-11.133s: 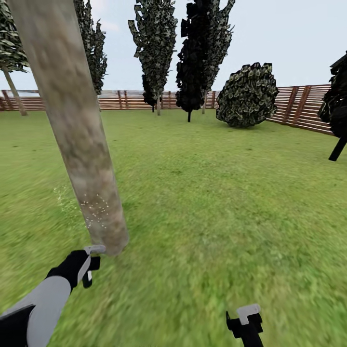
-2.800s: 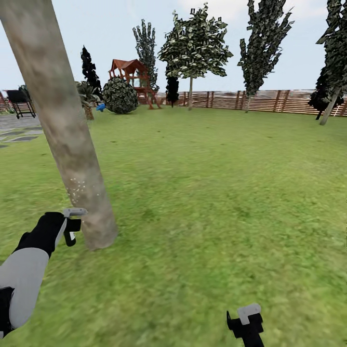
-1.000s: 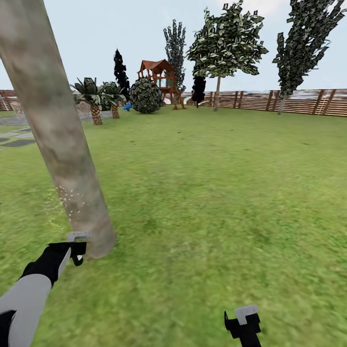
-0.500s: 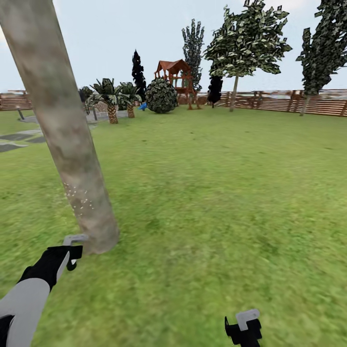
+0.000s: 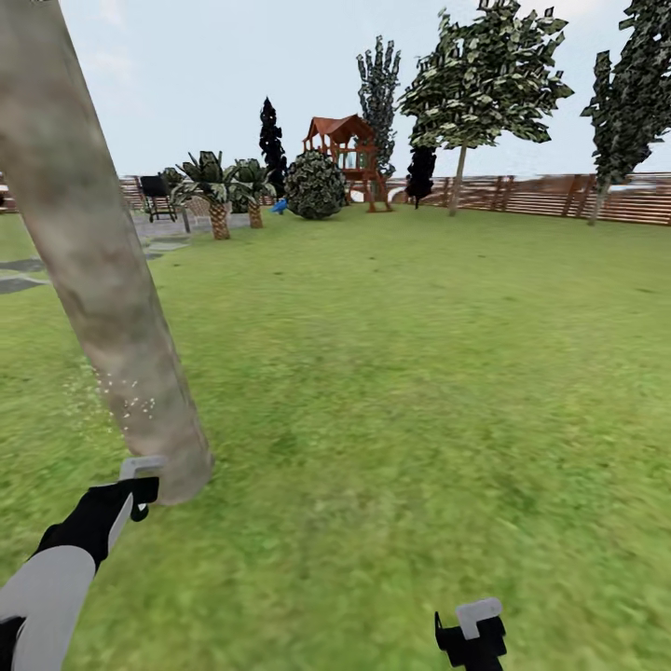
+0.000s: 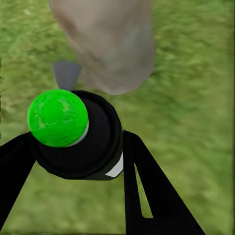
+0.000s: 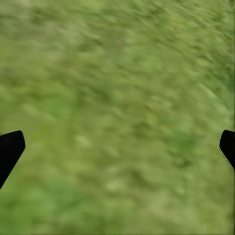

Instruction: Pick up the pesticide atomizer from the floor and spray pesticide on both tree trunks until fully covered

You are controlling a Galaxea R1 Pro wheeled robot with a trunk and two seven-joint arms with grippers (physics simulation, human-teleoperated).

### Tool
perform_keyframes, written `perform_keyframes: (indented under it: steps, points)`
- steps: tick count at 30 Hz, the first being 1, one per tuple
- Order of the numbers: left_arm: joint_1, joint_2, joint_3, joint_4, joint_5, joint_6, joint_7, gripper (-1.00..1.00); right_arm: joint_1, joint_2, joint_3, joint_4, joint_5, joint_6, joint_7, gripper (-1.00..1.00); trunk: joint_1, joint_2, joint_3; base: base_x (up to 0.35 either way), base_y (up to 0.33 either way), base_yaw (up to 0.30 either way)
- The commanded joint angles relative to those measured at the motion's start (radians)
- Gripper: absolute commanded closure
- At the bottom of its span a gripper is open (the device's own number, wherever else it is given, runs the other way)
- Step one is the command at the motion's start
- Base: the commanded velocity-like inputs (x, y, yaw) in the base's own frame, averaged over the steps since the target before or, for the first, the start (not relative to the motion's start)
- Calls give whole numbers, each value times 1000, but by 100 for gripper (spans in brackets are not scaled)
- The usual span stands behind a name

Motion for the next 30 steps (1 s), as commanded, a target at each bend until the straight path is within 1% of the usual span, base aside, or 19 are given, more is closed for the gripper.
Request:
perform_keyframes:
  steps: [1, 4, 9, 13, 16, 20, 25, 30]
  points:
    - [-1, 1, 7, -2, -7, 5, -3, 100, 0, 0, 8, 1, 5, 1, -10, -100, 0, 0, -1, 99, -262, 251]
    - [-1, 8, 12, -2, -9, 7, -2, 100, 0, 0, 9, 2, 5, 1, -11, -100, 0, 0, -1, 93, -265, 268]
    - [8, 18, 37, -2, -9, 7, 15, 100, 0, 0, 9, 2, 5, 2, -11, -100, 0, 0, -1, 110, -264, 276]
    - [8, 16, 38, -2, -7, 7, 16, 100, -1, 0, 9, 2, 5, 1, -11, -100, 0, 0, -1, 212, -211, 235]
    - [9, 10, 38, -2, -7, 8, 16, 100, -1, 0, 9, 2, 5, 1, -11, -100, 0, 0, -1, 241, -184, 23]
    - [9, 9, 38, 1, -9, 9, 16, 100, -1, 0, 9, 2, 5, 1, -11, -100, 0, 0, -1, 243, -183, 40]
    - [9, 7, 38, 3, -10, 9, 17, 100, 0, 0, 9, 2, 5, 2, -11, -100, 0, 0, -1, 233, -172, 249]
    - [9, 3, 35, 11, -10, 7, 18, 100, 0, 0, 8, 2, 6, 1, -11, -100, 0, 0, -1, 25, -17, 278]
